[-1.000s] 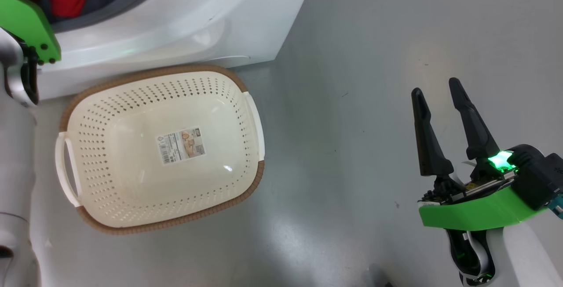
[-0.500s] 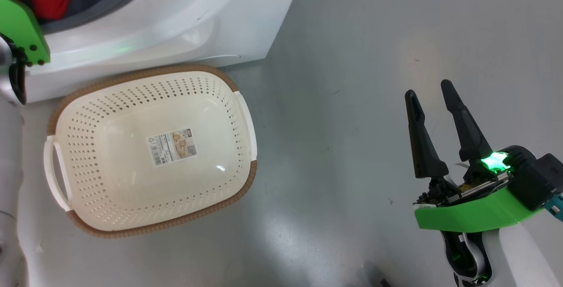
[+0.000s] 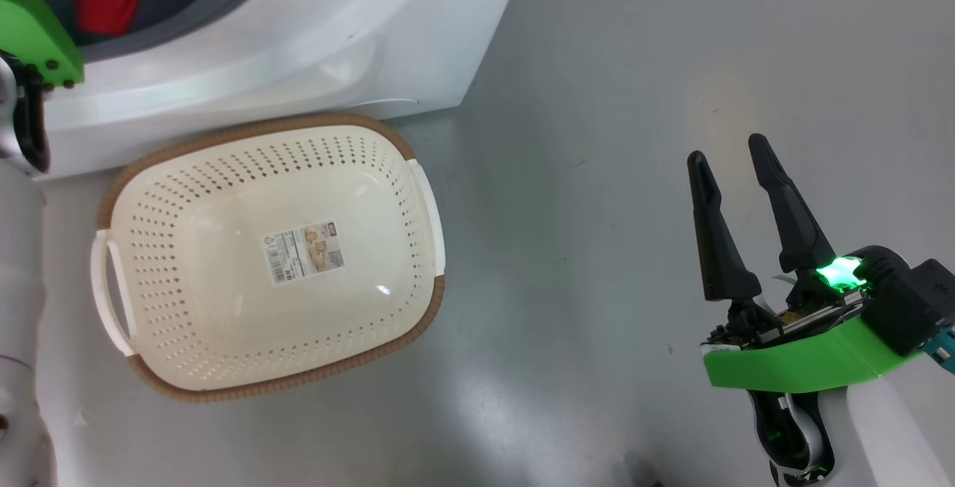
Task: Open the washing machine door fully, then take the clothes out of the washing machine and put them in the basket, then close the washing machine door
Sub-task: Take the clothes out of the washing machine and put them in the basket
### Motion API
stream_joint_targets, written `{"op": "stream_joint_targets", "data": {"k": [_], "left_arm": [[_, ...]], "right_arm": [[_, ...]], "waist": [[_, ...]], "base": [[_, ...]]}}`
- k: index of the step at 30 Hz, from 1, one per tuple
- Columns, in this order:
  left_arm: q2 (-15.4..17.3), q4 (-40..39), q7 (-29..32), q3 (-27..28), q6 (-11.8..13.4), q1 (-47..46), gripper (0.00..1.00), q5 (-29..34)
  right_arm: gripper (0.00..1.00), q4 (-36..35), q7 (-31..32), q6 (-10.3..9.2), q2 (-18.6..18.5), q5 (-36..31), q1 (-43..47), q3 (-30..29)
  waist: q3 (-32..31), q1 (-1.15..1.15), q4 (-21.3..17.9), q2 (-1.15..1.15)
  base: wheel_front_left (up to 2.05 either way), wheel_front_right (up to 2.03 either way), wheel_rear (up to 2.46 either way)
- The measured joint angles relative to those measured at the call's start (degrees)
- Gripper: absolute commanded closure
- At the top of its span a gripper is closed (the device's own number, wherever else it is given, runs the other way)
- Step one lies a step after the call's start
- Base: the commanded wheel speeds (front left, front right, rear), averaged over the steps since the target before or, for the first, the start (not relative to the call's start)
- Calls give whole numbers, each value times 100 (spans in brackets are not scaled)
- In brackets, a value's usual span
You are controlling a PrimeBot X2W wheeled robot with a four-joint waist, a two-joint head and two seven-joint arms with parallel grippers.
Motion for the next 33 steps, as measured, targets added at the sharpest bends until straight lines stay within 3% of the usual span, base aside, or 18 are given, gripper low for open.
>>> {"op": "stream_joint_targets", "data": {"k": [11, 19, 33], "left_arm": [[-101, -682, -475, 99, -149, 677, 100, -189], [-218, -2119, -476, 233, -140, 1679, 100, -178], [-583, -3620, -476, 482, -44, 3498, 100, -129]], "right_arm": [[0, 25, 0, 0, 0, -13, 1, -35], [0, 35, 0, 0, -1, -29, 23, -112], [0, 89, 0, 0, -1, -120, 382, -175]], "waist": [[-284, 0, 197, 0], [-578, 0, 328, 0], [-1340, 0, 445, 0]], "base": [[0, 0, 0], [0, 0, 0], [0, 0, 0]]}}
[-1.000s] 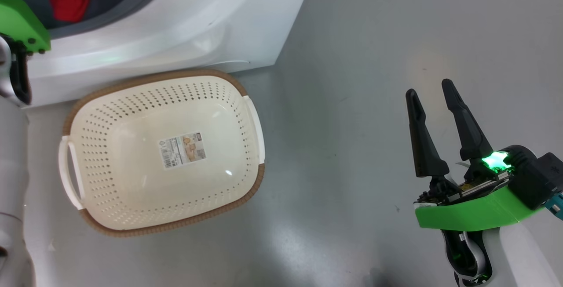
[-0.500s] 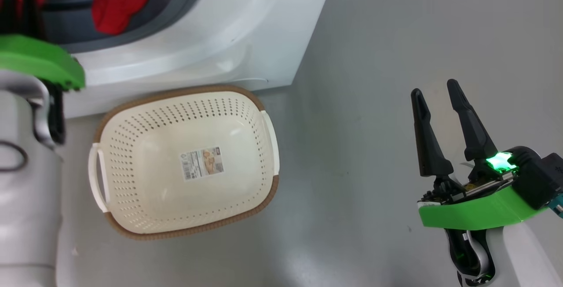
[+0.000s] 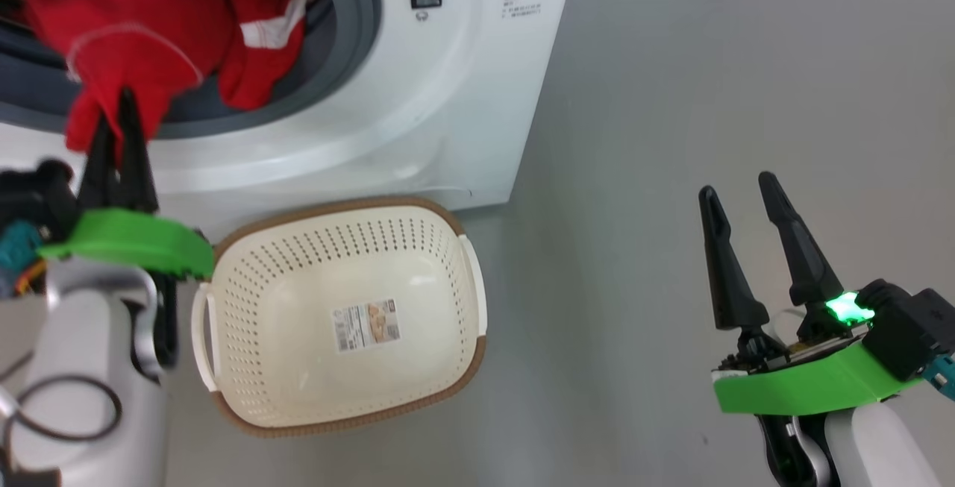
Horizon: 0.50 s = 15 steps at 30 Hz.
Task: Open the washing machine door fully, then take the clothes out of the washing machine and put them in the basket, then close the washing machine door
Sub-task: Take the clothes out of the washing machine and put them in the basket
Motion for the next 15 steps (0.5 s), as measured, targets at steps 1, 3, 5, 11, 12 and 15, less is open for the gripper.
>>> {"op": "stream_joint_targets", "data": {"k": [1, 3, 5, 11, 12, 15], "left_arm": [[-31, -78, 0, 14, 0, 130, 100, -1], [-96, -277, 0, 49, 1, 391, 100, -1], [-143, -448, 0, 58, 1, 616, 100, 0], [-290, -745, 0, 9, -47, 1163, 100, -1], [-299, -804, 0, -5, -48, 1241, 100, -1], [-311, -967, 0, -63, -55, 1499, 100, 0]], "right_arm": [[0, 10, 0, 0, 0, 0, 37, -8], [0, 10, 0, 0, 0, 0, 98, -13], [0, 13, 0, 0, 1, 0, 160, -16], [0, 14, 0, 0, 1, -14, 332, -89], [0, 19, 0, 0, 1, -20, 365, -99], [0, 22, 0, 0, 2, -41, 428, -120]], "waist": [[-59, 0, 6, 0], [-177, 0, 16, 0], [-287, 0, 25, 0], [-590, 0, 82, 0], [-637, 0, 95, 0], [-779, 0, 134, 0]], "base": [[0, 0, 0], [0, 0, 0], [0, 0, 0], [0, 0, 0], [0, 0, 0], [0, 0, 0]]}}
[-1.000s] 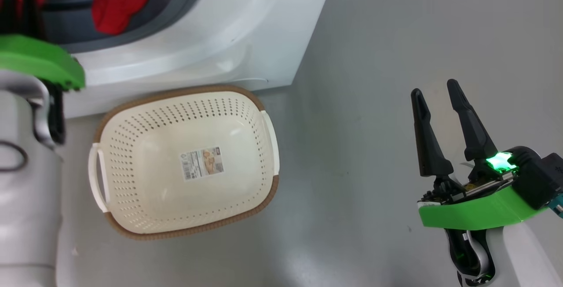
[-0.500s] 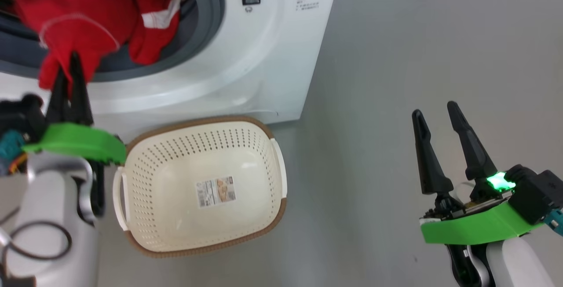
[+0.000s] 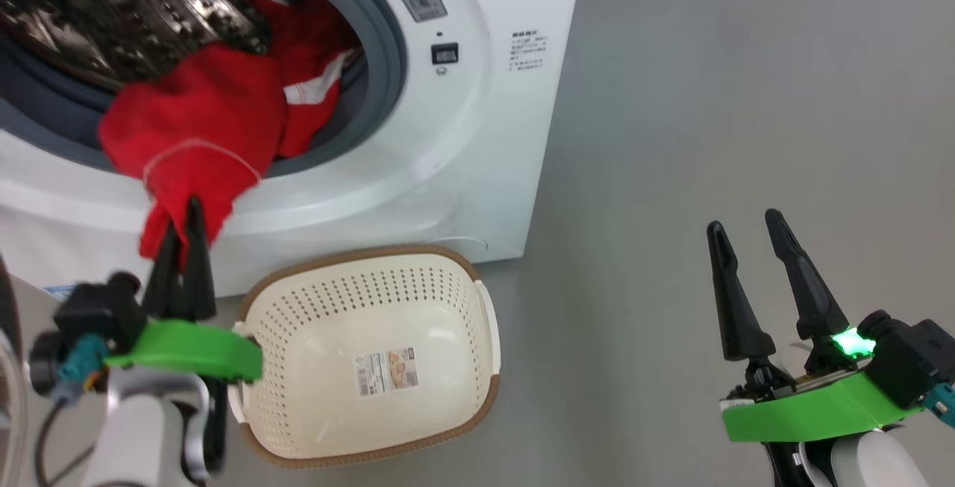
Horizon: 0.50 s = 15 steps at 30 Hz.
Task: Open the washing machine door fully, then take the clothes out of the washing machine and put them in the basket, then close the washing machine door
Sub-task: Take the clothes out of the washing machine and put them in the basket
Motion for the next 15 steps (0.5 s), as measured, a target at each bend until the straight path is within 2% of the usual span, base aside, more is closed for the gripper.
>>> {"op": "stream_joint_targets", "data": {"k": [6, 15], "left_arm": [[-71, -409, 114, -126, 4, 564, 100, -2], [-85, -1185, 424, -289, 67, 918, 100, -4]], "right_arm": [[0, -2, 0, 0, 0, -2, 161, -49], [0, -76, 0, 0, 2, -4, 172, -82]], "waist": [[-243, 0, 91, 0], [-175, 0, 192, 0]], "base": [[0, 0, 0], [0, 0, 0]]}}
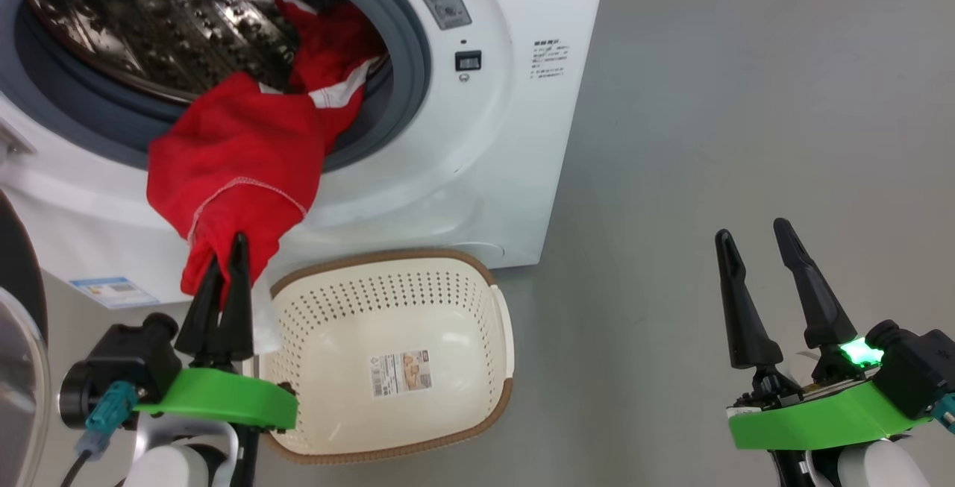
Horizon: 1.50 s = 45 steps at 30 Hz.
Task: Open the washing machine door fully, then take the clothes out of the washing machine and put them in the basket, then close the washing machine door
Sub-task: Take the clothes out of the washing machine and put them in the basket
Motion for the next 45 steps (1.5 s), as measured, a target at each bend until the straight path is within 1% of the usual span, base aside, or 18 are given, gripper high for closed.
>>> {"op": "stream_joint_targets", "data": {"k": [6, 9, 12, 14, 18, 24, 39, 45], "left_arm": [[-13, -428, 149, -86, 69, 76, 100, 0], [-23, -375, 253, -144, 68, 76, 100, -46], [-46, -123, 302, -218, 44, 73, 100, -124], [-65, 121, 336, -259, 34, 57, 100, -160], [-111, 697, 339, -330, -64, -148, 100, -347], [-181, 1590, 220, -432, -118, -758, 100, -404], [-214, 4243, -100, -487, -264, -2168, 100, -514], [-256, 5212, -112, -372, -397, -2689, 100, -862]], "right_arm": [[0, -31, 0, 0, -1, -155, -5, -18], [0, -32, 0, 0, -1, -155, -28, 1], [0, -33, 0, 0, -1, -155, -96, 18], [0, -36, 0, 0, -1, -155, -136, 25], [0, -38, 0, 0, -1, -154, -173, 38], [0, -45, 0, 0, -2, -154, -378, 82], [0, -78, 0, 0, -4, -148, -813, 250], [0, -79, 0, 0, -5, -105, -998, 389]], "waist": [[182, 0, 37, 0], [281, 0, 41, 0], [364, 0, 24, 0], [435, 0, 9, 0], [602, 0, -24, 0], [894, 0, -93, 0], [1720, -1, -304, 0], [2038, 0, -407, 0]], "base": [[0, 0, 0], [0, 0, 0], [0, 0, 0], [0, 0, 0], [0, 0, 0], [0, 0, 0], [0, 0, 0], [0, 0, 0]]}}
